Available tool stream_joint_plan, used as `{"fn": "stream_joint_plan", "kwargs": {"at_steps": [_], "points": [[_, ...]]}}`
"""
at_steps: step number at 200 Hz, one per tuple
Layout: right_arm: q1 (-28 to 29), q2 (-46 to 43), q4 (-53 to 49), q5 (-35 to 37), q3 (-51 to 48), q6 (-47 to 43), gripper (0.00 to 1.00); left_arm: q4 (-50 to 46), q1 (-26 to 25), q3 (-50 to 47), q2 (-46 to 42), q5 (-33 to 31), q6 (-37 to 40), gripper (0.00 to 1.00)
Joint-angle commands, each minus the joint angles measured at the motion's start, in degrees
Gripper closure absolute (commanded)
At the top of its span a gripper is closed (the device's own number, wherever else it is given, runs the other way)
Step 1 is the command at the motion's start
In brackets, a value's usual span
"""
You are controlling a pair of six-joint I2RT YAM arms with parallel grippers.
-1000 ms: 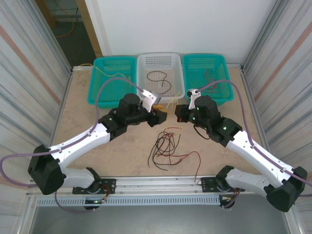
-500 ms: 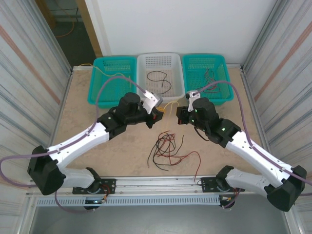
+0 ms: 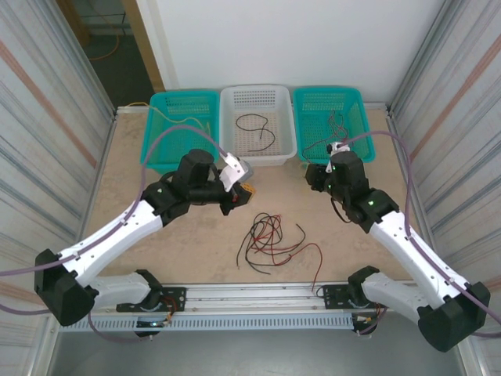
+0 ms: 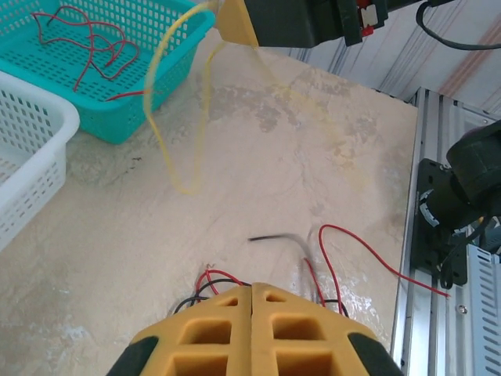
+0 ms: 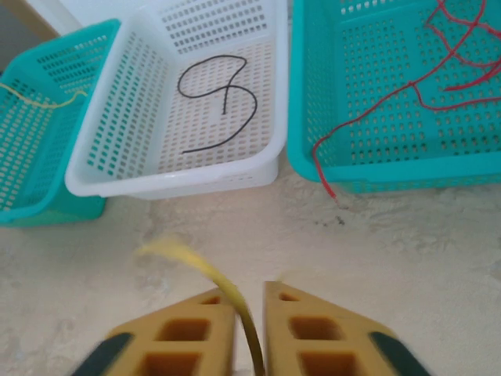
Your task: Untangle the cables
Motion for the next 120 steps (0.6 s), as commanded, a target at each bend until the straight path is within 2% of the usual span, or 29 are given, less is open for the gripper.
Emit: {"fn": "stream_joint_plan", "kwargs": {"at_steps": [1,21,42,54,81,120], "points": [[1.48,-0.17,-0.43,-0.99,1.85,-0.16,0.69,6.81,3.84,-2.41,-2.54,4.49,-6.39,1.00],[1.83,-1.25,-1.05,-1.05,1.91,0.10,0.74,10.93,5.91,-3.80,-4.18,5.45,-9.34,1.00],[1.94,-1.67,-2.28,-0.29,1.90,0.10,0.72,10.29,6.08,-3.38,-4.20,1.86,-10.00,1.00],[1.65,-1.49,-3.72,1.78,1.91,0.42,0.68,9.49,6.08,-3.13,-3.64,1.16,-10.25,1.00],[-1.91,0.07,-7.02,2.73,1.91,3.06,0.52,10.73,6.10,-4.40,-3.85,1.56,-12.61,0.84],[-6.11,6.27,-8.07,4.31,-1.32,4.76,0.42,11.66,5.99,-6.09,-4.74,0.93,-13.97,0.76]]}}
